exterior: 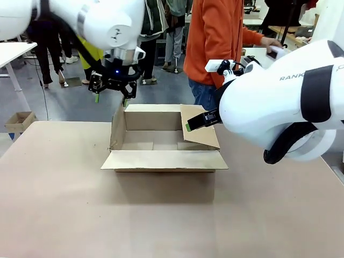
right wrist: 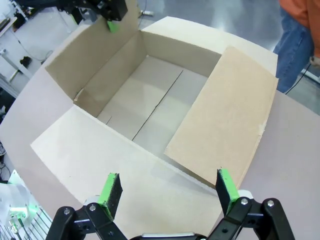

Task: Pack the gift set into the box.
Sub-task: Place both hands on the side flaps of the Package Box and spread them outward.

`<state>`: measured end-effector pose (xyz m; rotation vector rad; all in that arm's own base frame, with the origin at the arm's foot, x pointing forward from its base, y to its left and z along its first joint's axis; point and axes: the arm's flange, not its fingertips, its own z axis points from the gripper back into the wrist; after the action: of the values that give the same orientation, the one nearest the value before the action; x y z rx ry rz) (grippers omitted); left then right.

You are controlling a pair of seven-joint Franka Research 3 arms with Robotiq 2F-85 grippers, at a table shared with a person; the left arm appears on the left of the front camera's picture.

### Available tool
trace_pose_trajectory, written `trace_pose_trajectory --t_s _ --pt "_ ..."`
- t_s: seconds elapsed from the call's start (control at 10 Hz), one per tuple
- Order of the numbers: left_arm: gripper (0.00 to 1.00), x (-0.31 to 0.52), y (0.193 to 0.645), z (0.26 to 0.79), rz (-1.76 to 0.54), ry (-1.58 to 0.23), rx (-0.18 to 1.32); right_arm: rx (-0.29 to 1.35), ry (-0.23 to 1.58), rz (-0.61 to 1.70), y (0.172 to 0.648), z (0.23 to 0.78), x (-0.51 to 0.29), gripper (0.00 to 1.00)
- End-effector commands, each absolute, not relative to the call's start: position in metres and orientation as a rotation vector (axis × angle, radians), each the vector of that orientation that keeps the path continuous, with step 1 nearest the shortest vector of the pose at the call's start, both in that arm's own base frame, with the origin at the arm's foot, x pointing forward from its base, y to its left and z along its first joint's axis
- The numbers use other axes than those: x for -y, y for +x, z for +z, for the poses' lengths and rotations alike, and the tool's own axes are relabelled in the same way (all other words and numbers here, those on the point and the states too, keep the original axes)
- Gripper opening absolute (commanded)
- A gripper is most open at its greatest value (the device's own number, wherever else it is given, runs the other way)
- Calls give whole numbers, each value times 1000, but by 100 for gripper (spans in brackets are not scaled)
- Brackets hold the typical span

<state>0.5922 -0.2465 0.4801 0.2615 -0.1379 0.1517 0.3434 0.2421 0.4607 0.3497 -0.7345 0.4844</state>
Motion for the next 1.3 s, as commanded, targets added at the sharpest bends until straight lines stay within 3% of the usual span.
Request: trace_pose_trajectory --t_s 0.0,0.6,1.2 --pt "100 207 568 469 110 117 132 746 343 480 344 463 -242 100" --pt "100 134 566 463 216 -110 152 746 343 480 344 463 -242 100" --pt "100 81 594 419 84 -398 129 746 343 480 344 463 -242 100"
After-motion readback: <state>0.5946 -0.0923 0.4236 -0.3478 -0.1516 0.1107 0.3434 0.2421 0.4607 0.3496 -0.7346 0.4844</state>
